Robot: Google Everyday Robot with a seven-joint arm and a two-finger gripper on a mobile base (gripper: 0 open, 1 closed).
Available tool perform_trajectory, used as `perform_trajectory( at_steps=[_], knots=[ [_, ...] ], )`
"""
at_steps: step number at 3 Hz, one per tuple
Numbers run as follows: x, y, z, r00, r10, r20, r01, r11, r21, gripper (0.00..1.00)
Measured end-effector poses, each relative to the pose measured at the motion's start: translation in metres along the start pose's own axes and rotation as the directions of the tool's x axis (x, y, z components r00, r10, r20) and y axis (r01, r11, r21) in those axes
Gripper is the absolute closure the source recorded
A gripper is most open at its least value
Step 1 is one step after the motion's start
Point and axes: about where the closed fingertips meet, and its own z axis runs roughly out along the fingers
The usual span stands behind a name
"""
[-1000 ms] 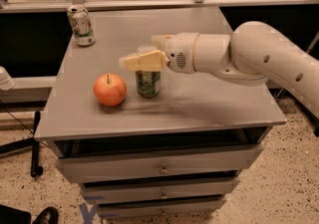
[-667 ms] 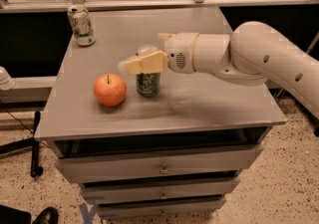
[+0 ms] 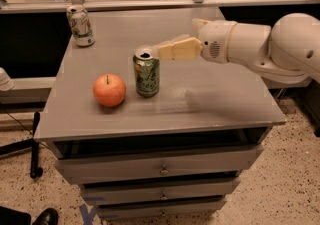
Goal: Move green can near apple
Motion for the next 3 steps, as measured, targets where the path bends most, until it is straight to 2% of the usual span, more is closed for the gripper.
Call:
perform_trajectory(
  at_steps=[1, 2, 3],
  knots=[
    [-0.033, -0.046, -0.071, 0.997, -0.066, 0.05, 0.06, 0.9925, 0.106, 0.0],
    [-0.051, -0.05, -0.079, 0.993, -0.088, 0.074, 0.078, 0.9893, 0.123, 0.0],
    [-0.049, -0.049, -0.077, 0.994, -0.085, 0.07, 0.076, 0.9899, 0.119, 0.0]
  ],
)
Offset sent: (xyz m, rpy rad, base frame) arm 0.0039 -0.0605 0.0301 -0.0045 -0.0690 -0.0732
